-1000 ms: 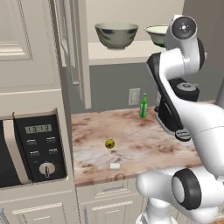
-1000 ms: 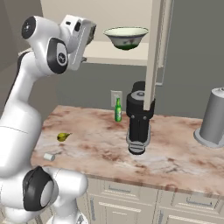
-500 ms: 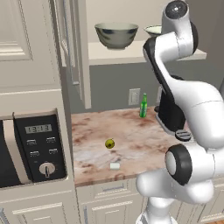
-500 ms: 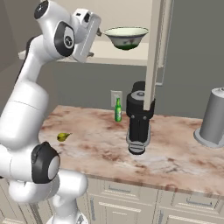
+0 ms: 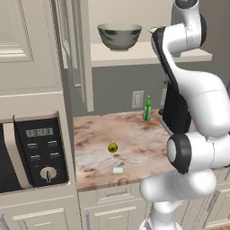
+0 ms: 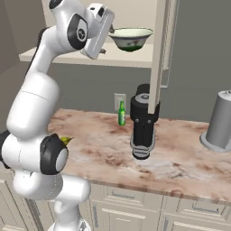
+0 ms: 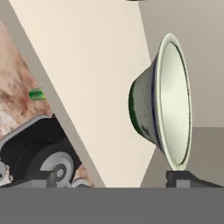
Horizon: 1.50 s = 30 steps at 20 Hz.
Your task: Pick both bowls and place them on the counter. Then place the pear in one bowl and place the marshmallow in the other bowl.
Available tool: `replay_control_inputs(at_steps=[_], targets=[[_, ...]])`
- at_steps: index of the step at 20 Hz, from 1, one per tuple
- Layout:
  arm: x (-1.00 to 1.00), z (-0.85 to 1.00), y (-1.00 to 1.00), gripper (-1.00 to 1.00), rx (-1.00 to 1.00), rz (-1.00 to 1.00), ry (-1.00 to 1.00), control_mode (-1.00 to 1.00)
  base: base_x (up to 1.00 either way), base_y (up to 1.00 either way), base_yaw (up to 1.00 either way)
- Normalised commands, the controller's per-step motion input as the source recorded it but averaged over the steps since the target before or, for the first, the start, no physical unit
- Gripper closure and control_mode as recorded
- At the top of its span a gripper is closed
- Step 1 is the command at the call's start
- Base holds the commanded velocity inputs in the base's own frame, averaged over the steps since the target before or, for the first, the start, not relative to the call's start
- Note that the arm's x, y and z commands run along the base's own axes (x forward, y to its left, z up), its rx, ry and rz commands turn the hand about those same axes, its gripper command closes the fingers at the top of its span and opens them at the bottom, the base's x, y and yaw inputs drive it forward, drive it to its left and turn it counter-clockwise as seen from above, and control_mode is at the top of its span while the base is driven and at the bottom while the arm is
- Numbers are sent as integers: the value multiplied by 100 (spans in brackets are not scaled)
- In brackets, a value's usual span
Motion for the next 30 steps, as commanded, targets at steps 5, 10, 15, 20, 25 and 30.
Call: replay_control_inputs(at_steps=[5, 10, 15, 20, 25, 30], targets=[[36, -27, -13, -100, -2, 2, -5, -100, 0, 0, 0], [36, -9, -14, -100, 0, 2, -1, -100, 0, 0, 0], [33, -4, -7, -100, -2, 0, -1, -100, 0, 0, 0], [26, 0, -2, -100, -1, 0, 0, -100, 0, 0, 0], [14, 8, 0, -100, 0, 0, 0, -100, 0, 0, 0], [4, 6, -2, -100, -2, 0, 0, -100, 0, 0, 0]])
